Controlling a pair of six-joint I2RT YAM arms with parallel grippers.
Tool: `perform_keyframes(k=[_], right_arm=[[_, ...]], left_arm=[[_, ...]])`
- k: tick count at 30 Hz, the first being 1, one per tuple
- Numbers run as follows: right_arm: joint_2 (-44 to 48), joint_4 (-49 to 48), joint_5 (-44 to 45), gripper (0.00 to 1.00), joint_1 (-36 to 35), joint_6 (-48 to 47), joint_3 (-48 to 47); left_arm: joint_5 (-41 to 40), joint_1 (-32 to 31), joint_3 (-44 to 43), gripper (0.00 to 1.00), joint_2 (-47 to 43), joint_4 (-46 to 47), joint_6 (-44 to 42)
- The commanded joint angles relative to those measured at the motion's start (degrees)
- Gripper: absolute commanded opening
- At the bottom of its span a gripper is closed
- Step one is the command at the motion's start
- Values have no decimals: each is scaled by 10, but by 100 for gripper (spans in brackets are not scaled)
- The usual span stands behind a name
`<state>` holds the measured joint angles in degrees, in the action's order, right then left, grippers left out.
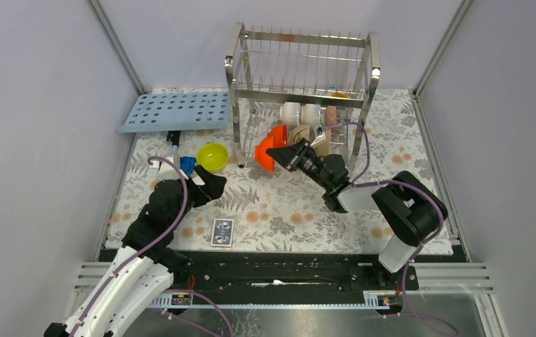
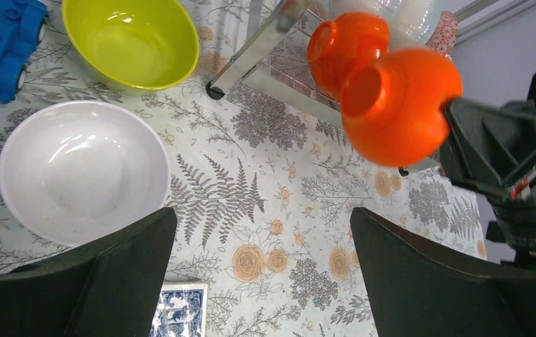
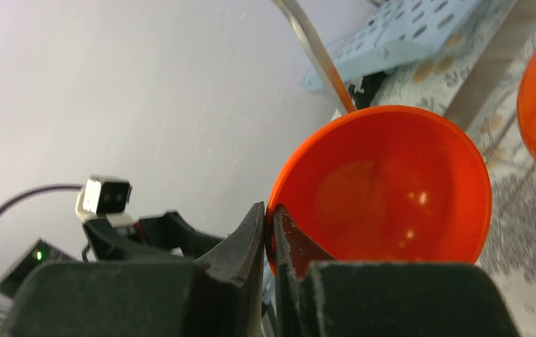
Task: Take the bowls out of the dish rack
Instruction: Place the bowl at the center of the board.
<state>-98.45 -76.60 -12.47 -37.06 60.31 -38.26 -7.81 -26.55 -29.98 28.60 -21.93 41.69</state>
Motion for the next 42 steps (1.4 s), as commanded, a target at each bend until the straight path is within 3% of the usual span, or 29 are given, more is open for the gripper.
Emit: perform_keyframes(k=[1,4,7,12,17,22,26,34,37,42], right_arm=[[87,-43,-22,0,-12,-11,66],[164,11,-24,0,-24,-46,118],[279,135,-25,0,-42,-121,145],[454,430,-3,0,-90,-243,140],[572,695,89,0,-174,-357,76],[542,889,291,0,-345,-453,-29],[455,961,434,0,-468,-506,-92],[362,991,483,0,-533,-599,-111],[359,1009,480,0,-558,-636,-106],[368,1048,464,0,-594,-653,-102]], left_arm=[[-35,-1,-51,99,2,-22,-3],[-48,-1,-76,99,6,-41,-8],[-59,-1,-104,99,13,-63,1],[-92,-1,-155,99,35,-114,33],[-16,-1,-191,99,61,-102,-8],[153,-1,-199,99,72,-31,-64],[189,-1,-221,99,82,-37,-81],[281,-18,-205,99,103,-65,-106],[235,-81,-202,99,119,-82,-112],[68,-268,-212,99,170,-82,-87]])
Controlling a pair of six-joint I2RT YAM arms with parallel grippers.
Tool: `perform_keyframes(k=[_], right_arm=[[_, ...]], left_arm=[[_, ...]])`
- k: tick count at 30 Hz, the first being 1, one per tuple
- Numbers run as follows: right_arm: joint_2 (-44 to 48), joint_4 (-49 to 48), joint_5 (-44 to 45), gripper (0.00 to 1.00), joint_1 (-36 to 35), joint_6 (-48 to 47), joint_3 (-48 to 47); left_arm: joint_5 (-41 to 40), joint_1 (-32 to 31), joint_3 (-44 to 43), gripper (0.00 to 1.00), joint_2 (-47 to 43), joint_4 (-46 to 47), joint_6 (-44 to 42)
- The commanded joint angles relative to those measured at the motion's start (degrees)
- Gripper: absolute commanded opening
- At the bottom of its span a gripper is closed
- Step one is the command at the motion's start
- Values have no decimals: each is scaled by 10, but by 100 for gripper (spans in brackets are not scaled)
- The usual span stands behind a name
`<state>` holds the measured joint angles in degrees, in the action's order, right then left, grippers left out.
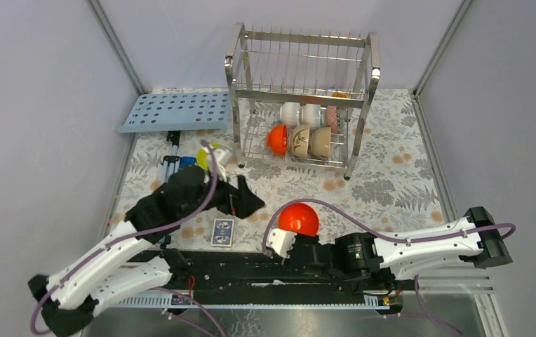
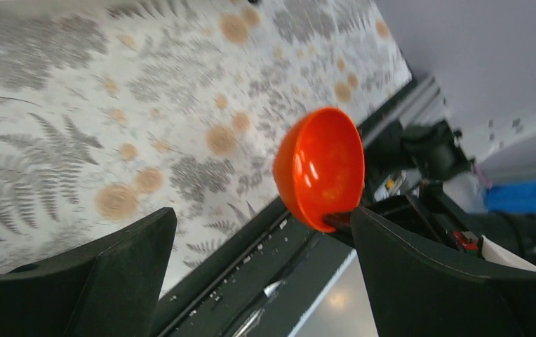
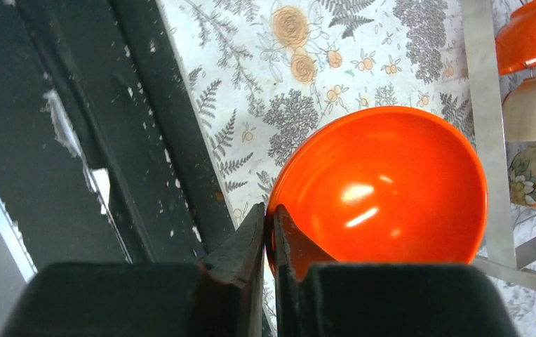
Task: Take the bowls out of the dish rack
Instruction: Place the bowl at the center of the board.
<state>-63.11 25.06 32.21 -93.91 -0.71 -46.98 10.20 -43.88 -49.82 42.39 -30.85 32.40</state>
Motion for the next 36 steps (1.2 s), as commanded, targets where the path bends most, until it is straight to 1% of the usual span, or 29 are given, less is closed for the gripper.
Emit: perform_keyframes(k=[1,5,8,14,20,23,25,27,29,33,36], right_arm=[[17,38,10,0,-29,-44,-15],[25,49,-20,0,-37,-46,-15],[18,58,-41,0,-40,-53,-22],[6,66,-56,0,-44,-54,-30],[3,67,-60,0,-45,-45,-34],[-4,65,-56,0,-45,-44,-37],[-7,64,-54,0,-46,-42,-40],[-6,61,-53,0,-45,-42,-40],[-4,59,-52,0,-46,-42,-41],[-4,54,-46,0,-46,-42,-42],[-6,46,-43,0,-47,-42,-43]], left_arm=[[-136,-119,-20,99,50,9,10],[-172,-170,-51,99,110,24,9],[-211,-200,-73,99,151,18,2],[-209,-209,-81,95,198,4,-4],[-205,-225,-91,85,229,-14,-11],[-202,-239,-96,77,250,-17,-10],[-205,-245,-99,68,262,-18,-6],[-208,-249,-100,62,270,-19,-4],[-218,-253,-100,60,275,-20,-1],[-243,-265,-98,57,281,-20,4],[-248,-272,-97,51,291,-20,9]])
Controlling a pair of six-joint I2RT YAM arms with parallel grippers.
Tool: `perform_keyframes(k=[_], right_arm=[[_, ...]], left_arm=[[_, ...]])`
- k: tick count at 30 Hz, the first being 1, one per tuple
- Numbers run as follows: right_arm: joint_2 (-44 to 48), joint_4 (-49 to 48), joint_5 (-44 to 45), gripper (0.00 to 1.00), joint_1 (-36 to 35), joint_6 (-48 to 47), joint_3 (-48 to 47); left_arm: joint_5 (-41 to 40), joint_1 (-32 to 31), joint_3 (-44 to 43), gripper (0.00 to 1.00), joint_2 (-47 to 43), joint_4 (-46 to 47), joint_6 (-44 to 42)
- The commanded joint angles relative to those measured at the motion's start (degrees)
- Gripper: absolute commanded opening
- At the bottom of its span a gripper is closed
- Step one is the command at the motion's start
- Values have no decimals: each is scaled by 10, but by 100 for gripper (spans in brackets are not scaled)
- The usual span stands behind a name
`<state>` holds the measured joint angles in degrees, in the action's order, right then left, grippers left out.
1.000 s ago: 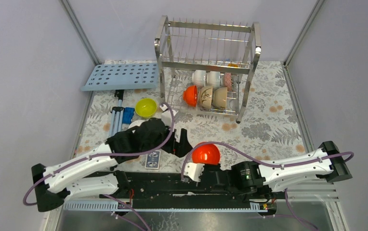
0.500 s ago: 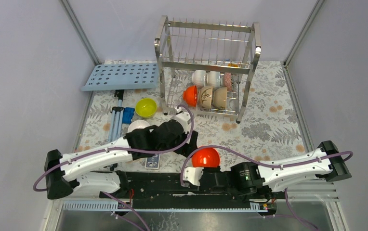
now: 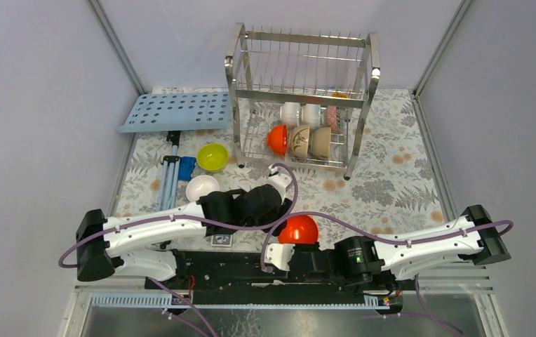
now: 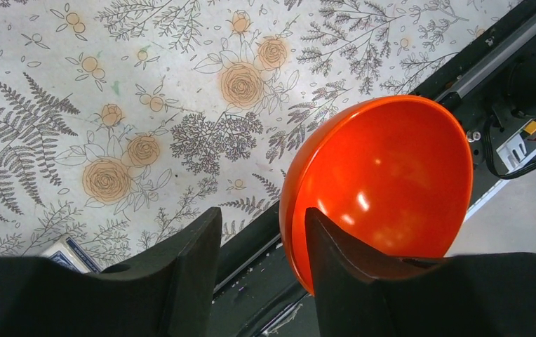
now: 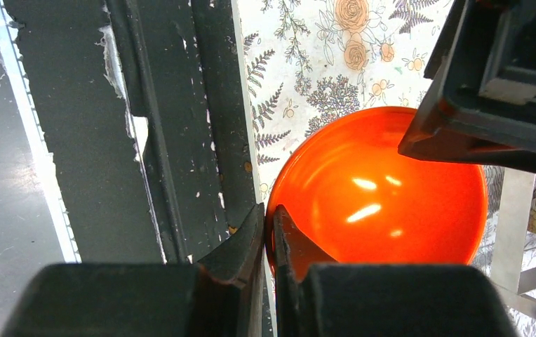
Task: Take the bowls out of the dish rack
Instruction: Place the bowl at the center of the board.
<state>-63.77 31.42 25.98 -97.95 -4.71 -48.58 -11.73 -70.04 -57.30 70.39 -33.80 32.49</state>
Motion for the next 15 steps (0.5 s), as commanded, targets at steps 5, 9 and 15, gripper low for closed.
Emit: perform_keyframes(k=[5,9,15], right_arm=[[-4,-22,19,0,-6,-3,-28],[-5,-25,21,0,-6,-3,-28],[-8,-28,29,0,-7,-3,-31]], left_arm=[[-32,-17,-19,37,19,10,14],[-36,-19,-15,28,17,11,19],[-34,-20,-11,1,17,13,22]])
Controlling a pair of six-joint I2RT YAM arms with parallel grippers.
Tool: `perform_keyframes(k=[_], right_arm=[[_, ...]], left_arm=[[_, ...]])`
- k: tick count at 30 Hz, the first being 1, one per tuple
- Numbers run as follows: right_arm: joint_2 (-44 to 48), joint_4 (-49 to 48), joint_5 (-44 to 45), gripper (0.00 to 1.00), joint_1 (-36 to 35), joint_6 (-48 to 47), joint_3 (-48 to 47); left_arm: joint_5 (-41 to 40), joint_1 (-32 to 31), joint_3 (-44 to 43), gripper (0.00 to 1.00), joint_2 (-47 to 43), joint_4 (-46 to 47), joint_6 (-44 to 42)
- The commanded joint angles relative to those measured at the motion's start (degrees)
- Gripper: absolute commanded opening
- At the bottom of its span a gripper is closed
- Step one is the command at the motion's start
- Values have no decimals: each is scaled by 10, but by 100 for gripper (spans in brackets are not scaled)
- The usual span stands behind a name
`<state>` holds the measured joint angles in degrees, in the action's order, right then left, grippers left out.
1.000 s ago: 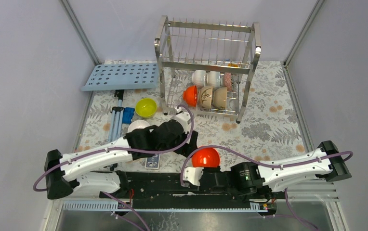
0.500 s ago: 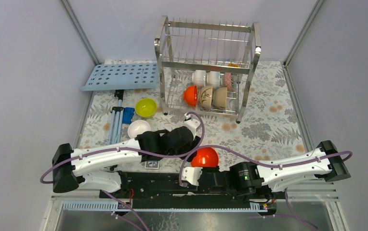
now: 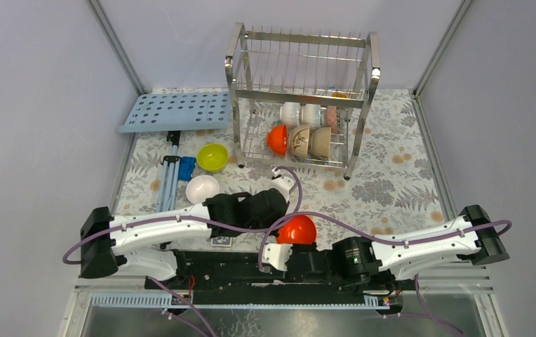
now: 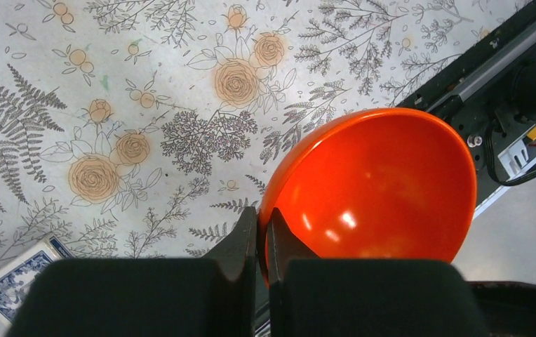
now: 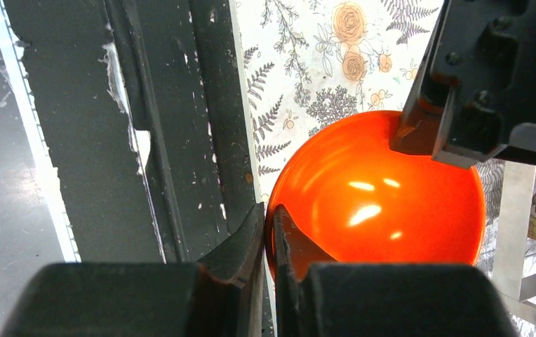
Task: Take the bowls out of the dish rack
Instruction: Place the bowl at the center of the board.
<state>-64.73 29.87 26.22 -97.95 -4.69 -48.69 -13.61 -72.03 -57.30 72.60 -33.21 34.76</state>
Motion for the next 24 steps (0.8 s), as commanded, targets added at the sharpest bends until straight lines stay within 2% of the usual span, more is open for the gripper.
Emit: perform_keyframes(k=[1,3,7,11,12,13,19,24], right_arm=[[2,-15,28,0,-7,-3,-29],[2,-20,33,3,-7,1,-27],[0,-28,46,44,-7,23,-27],[15,-52,55,73,-7,74,-19],[21,-60,59,92,-7,87,-17],[27,-67,71,98,-6,99,-15],[92,-115,242,100,-7,231,0],[107,-123,300,100,0,271,-24]], left_arm=[[-16,0,-9,0,-4,8,1],[-17,0,-3,0,-7,14,6],[-35,0,12,0,-25,27,21],[-67,2,28,0,-47,42,43],[-73,3,32,0,-54,47,49],[-78,5,36,0,-59,52,54],[-132,26,43,0,-88,54,99],[-142,75,64,0,-112,50,148]])
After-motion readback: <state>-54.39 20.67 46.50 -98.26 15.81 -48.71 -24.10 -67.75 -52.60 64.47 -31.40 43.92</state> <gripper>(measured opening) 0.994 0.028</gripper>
